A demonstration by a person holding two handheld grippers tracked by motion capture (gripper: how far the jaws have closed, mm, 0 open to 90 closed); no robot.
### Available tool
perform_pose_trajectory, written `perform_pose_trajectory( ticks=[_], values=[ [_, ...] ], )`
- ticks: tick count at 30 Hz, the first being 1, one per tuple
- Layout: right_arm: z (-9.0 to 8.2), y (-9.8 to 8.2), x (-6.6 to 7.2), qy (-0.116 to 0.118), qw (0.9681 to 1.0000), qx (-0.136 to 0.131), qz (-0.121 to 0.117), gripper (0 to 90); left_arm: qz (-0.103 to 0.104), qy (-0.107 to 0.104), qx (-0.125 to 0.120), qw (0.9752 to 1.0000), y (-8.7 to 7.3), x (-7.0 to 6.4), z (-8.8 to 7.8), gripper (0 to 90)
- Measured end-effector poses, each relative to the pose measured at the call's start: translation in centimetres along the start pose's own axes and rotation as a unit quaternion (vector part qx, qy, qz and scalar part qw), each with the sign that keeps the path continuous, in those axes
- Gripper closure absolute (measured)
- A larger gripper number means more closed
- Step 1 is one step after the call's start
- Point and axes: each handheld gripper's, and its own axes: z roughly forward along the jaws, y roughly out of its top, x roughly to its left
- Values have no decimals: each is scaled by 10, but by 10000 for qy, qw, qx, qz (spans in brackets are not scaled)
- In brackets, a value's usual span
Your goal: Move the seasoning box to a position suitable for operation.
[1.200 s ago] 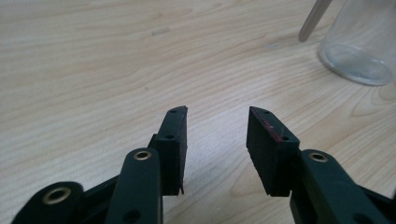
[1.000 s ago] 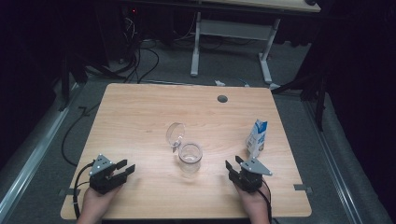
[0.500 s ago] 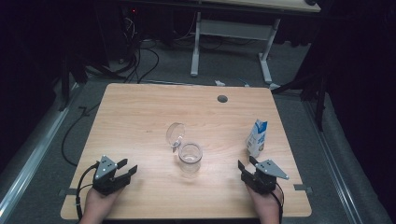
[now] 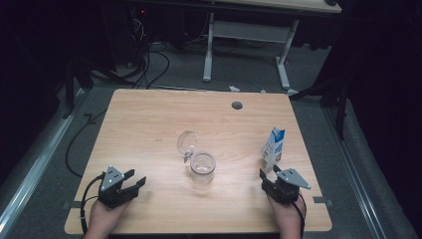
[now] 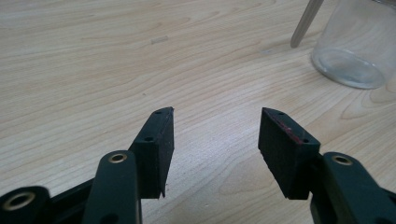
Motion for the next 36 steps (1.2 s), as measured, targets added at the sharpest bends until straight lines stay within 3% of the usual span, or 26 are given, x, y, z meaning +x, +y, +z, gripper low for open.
perform_pose_trajectory(
  ticks=[6, 12, 21, 24, 25, 29, 30, 36],
  values=[
    [8, 9, -9, -87, 9998, -1, 193, 395, 163, -26, -122, 9998, -3, -5, -1, 455],
    [17, 20, -20, -236, 9996, 62, 168, 349, 120, 12, -78, 9999, -4, -2, 2, 456],
    [28, 35, -24, -457, 9986, 55, 241, 336, 125, -13, -118, 9999, -3, -4, -1, 457],
    [31, 38, -24, -608, 9979, 130, 179, 402, 132, -1, -116, 9998, -4, -4, -2, 457],
    [30, 39, -25, -649, 9977, 119, 158, 464, 169, 3, -88, 9998, -4, -4, -2, 457],
    [26, 38, -29, -552, 9983, 105, 183, 526, 206, 12, -86, 9997, -5, -4, -2, 457],
    [23, 38, -32, -493, 9985, 77, 212, 591, 194, 24, -100, 9998, -4, -4, -2, 456],
    [20, 37, -36, -422, 9989, 93, 202, 643, 98, 52, -159, 9998, -1, -1, -2, 457]
  ],
)
